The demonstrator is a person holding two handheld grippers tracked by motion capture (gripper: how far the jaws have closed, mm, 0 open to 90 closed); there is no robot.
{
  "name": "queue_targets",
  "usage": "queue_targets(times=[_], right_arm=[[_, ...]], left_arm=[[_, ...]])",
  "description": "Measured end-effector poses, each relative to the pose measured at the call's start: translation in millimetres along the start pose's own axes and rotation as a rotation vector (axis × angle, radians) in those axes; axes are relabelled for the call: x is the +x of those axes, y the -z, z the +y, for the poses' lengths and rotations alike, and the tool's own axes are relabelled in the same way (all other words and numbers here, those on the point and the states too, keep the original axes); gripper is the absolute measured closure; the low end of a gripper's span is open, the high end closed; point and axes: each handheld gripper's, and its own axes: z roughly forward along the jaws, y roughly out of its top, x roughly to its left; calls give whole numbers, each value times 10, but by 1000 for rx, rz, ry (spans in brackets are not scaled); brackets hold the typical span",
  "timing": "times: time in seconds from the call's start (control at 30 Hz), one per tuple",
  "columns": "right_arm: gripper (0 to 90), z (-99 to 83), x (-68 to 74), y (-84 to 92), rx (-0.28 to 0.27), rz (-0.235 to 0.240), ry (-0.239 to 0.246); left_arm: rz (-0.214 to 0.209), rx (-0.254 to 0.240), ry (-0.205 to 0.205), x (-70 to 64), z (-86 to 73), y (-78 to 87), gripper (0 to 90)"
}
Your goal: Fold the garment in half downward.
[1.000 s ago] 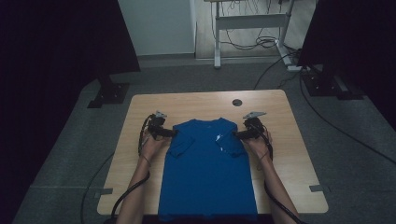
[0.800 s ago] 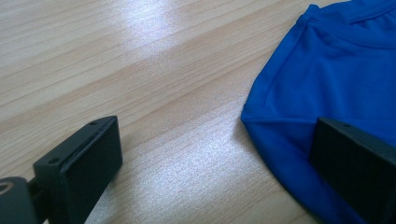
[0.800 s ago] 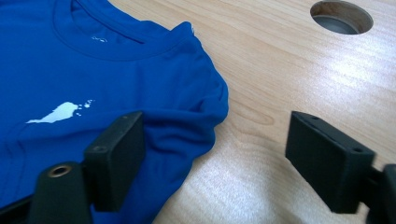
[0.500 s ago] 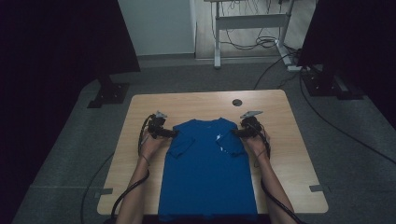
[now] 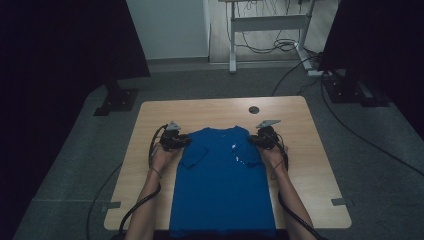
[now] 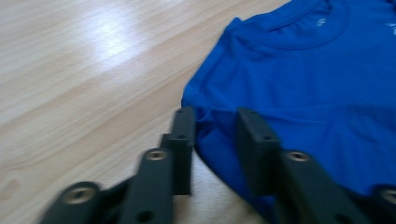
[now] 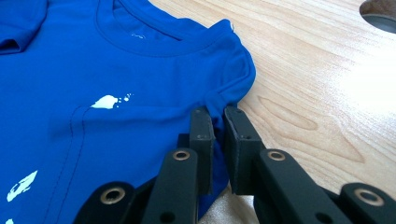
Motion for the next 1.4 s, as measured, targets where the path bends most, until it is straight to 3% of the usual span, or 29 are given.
queue_targets(times=[0.1, 0.23, 0.33, 0.53, 0.73, 0.77, 0.8, 0.9, 0.93, 1.1, 1.4], right_arm=[[828, -6, 12, 6, -1, -1, -10], [831, -10, 50, 16, 1, -22, -1], [833, 10, 125, 22, 18, -71, 47], [834, 40, 272, 50, 13, -144, 113], [834, 70, 385, 128, 15, -200, 151], [834, 81, 429, 165, 18, -232, 164], [834, 85, 452, 184, 18, -245, 171], [834, 92, 516, 227, 31, -279, 204], [834, 90, 535, 235, 33, -289, 210], [835, 69, 640, 313, 42, -329, 256], [836, 63, 819, 478, 17, -347, 304]], left_arm=[[-15, 0, 25, -9, -2, -1, 826], [-2, -2, 33, -33, -3, 0, 847], [28, 5, 27, -75, 13, -1, 852], [130, 29, -83, -246, 71, 35, 857], [207, 7, -149, -380, 99, 109, 857], [239, 7, -180, -437, 110, 138, 857], [239, 7, -180, -437, 110, 138, 857], [281, 14, -231, -534, 120, 167, 858], [308, 25, -268, -596, 121, 183, 858], [347, 30, -319, -721, 122, 256, 858], [376, 11, -377, -918, 77, 482, 859]])
